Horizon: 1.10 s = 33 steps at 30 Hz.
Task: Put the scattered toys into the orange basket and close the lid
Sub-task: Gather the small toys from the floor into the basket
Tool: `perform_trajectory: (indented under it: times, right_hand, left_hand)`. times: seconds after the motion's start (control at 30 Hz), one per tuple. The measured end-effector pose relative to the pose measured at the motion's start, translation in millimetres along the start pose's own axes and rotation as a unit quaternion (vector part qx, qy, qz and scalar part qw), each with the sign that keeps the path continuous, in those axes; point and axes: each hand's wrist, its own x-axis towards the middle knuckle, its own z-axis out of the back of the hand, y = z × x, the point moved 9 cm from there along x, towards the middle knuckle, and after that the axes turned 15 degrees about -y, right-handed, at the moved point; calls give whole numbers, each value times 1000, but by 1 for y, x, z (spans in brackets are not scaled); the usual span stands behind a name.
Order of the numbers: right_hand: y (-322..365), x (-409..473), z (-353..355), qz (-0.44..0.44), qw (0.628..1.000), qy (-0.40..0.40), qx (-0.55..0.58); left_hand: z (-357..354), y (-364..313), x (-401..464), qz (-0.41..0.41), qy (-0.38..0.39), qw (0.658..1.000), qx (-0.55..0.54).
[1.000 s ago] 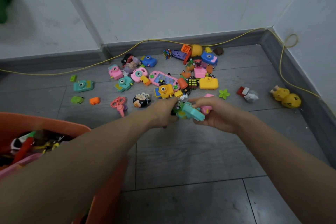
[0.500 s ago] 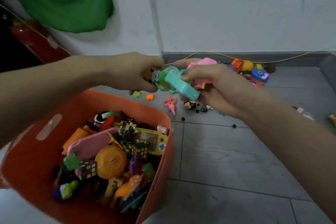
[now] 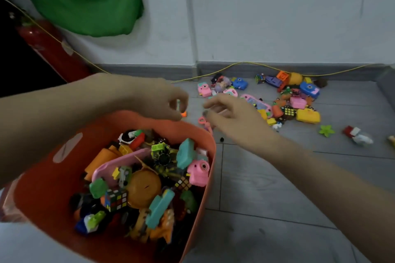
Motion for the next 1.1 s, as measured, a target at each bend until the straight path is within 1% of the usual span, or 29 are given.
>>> perform_trajectory:
  times: [0.07,0.1,0.13,0.2,0.3,0.4,0.43,0.5,0.57,0.67,0.73,0.8,0.83,0.87,0.9,0.93,0.97,1.0,1.03,1.07,1.1]
  right_hand:
    - [-40,18,31,-55,994,-93,-3]
    - [-62,22,44,-79,989,-118,-30]
    - [-84,23,54,-101,985,-124,-72]
    - [-132,15,67,-147,969,-93,-174]
    - [-195,-6,80,-203,924,-25,-323]
    - [-237,-23,90,-265,890,-1,-372]
    - [-245,-25,91,-268,886,-1,-379]
    - [-256,-23,89,-251,891,-3,-379]
    - [-264,-15,87,-216,898,-5,-384]
    - [-265,-2,82,-153,907,-32,-392]
    - [-268,6,82,-126,915,-53,-379]
    - [-271,12,85,-119,927,-80,-347]
    - [-272,16,91,-133,934,-110,-314]
    - [-276,17,99,-173,939,-155,-252]
    - [-282,17,105,-245,935,-204,-153]
    - [-289,13,107,-326,912,-248,-27]
    - [-296,12,104,-391,873,-279,89]
    - [-304,13,103,-433,833,-302,164]
    - [-308,16,103,-454,814,-308,188]
    - [-311,21,105,-458,821,-301,163]
    - [-311,27,107,-439,846,-283,103]
  left_hand:
    - [3,-24,26,-31,-34,999,-18]
    - [-2,-39,40,-45,-39,998,-20]
    - [-14,-50,54,-51,-35,997,-35]
    - [-46,-61,86,-31,-7,998,-49]
    - [-91,-73,113,-1,35,999,-30]
    - [-127,-75,129,49,85,995,-5]
    - [-136,-70,132,71,102,992,3]
    - [-150,-58,139,99,126,987,18]
    - [-156,-49,147,113,157,981,28]
    - [-154,-40,152,156,189,970,7]
    - [-155,-38,159,168,193,967,9]
    - [-159,-41,162,169,198,966,5]
    - [-164,-43,163,173,203,964,-3]
    - [-166,-45,163,181,209,961,-16]
    - [-168,-47,166,188,211,959,-28]
    - [-170,-48,168,192,208,958,-35]
    - [-172,-50,174,195,200,959,-40]
    - [-175,-53,181,193,189,962,-43]
    - [-178,-55,187,187,174,966,-44]
    - [-182,-59,194,179,158,970,-44]
    - [-185,-62,199,173,146,973,-39]
